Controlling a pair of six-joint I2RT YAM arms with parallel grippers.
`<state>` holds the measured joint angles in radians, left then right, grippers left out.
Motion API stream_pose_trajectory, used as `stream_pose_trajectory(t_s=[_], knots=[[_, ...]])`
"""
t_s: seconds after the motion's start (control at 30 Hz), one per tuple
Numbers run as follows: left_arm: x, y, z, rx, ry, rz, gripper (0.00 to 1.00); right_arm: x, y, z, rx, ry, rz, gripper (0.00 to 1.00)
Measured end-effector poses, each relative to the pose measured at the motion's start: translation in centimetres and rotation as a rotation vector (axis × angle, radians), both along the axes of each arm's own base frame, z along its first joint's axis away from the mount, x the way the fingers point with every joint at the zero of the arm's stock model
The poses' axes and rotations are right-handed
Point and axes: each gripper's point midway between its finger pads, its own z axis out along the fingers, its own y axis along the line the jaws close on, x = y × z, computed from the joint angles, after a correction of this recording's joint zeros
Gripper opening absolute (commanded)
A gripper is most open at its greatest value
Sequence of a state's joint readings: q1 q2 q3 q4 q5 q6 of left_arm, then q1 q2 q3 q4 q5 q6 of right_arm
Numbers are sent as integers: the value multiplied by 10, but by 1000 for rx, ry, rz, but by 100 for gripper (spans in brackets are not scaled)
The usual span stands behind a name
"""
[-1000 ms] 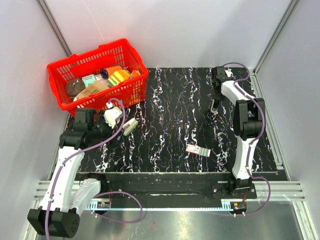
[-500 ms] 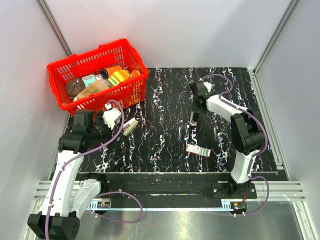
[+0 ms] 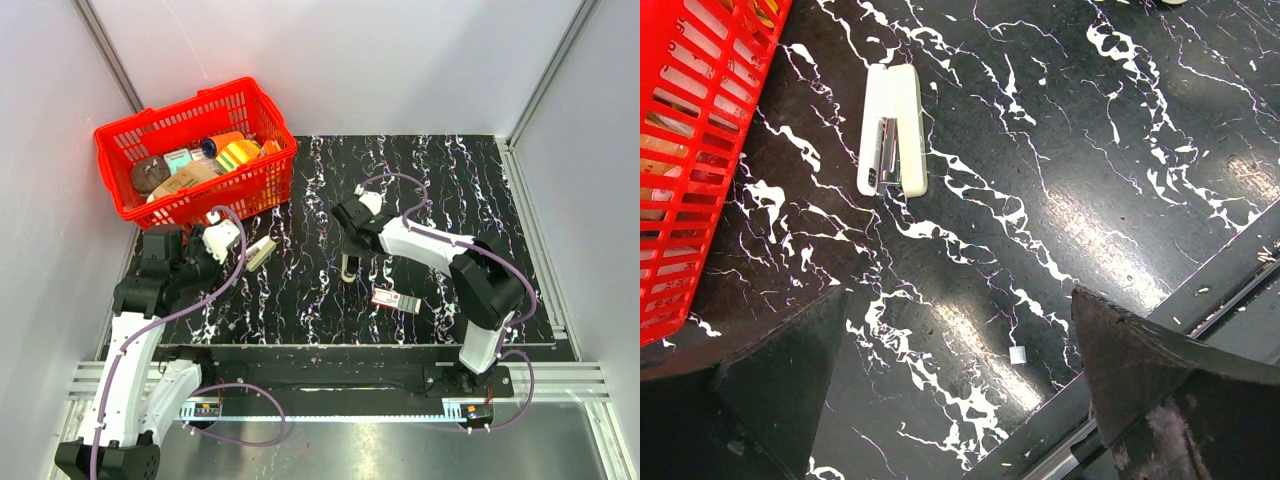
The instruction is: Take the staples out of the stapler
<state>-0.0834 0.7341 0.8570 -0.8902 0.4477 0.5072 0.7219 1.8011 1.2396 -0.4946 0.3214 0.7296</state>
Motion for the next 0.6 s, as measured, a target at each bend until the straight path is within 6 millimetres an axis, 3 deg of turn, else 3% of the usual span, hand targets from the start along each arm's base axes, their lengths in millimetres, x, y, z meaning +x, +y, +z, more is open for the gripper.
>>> stream_pose_trajectory(t_s=[0.23,0.6], knots=[[0,2,2,13,-17,-3,99,-1,25,6,-4,4,25,56],[-1,2,4,18,-36,-9,99,-7,25,4,-41,37,28,63]])
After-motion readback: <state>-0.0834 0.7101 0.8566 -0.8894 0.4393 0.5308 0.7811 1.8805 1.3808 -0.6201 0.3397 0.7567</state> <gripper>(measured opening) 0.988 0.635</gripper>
